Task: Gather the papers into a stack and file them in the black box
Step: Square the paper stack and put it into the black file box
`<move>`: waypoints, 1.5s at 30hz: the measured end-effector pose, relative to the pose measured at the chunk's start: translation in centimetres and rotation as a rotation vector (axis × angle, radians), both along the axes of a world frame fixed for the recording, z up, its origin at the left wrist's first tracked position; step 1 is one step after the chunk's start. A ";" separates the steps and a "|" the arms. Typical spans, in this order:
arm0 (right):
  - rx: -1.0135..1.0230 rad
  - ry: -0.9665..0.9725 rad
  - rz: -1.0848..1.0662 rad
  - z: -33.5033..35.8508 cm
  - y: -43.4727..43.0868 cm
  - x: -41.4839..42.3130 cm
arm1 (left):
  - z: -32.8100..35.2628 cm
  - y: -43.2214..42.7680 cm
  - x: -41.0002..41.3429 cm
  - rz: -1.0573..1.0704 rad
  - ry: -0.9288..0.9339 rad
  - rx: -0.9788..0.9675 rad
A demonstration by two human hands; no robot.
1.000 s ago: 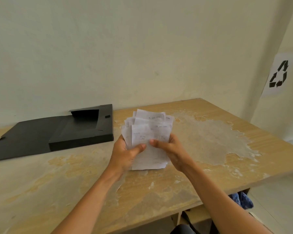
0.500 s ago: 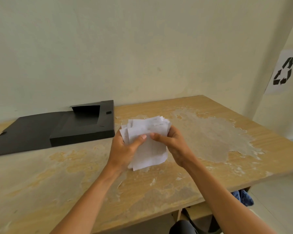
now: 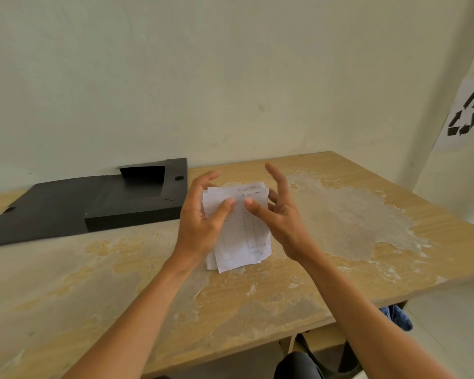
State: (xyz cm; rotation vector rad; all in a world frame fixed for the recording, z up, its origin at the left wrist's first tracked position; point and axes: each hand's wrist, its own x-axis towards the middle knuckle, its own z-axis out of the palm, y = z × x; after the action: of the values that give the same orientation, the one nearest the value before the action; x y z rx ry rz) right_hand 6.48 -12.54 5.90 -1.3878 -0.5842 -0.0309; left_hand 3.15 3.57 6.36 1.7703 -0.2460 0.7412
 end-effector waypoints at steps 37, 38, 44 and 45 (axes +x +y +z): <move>0.015 0.209 0.097 -4.3 0.4 0.1 | -1.0 -0.2 -1.2 0.029 0.223 -0.138; 0.016 0.206 0.108 -4.5 0.5 0.1 | -0.3 0.2 -1.0 0.146 0.112 0.000; 0.015 0.218 0.144 -5.0 0.6 0.3 | 4.0 0.5 1.3 0.249 -0.079 1.167; 0.014 0.217 0.139 -5.1 0.7 0.4 | 4.0 0.3 1.7 0.194 0.023 1.214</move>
State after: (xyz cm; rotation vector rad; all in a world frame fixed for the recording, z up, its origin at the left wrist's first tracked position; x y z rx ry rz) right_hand 6.84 -11.86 0.84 -1.3143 -0.4968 0.2244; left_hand 4.86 3.87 10.41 2.9763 -0.5955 0.7560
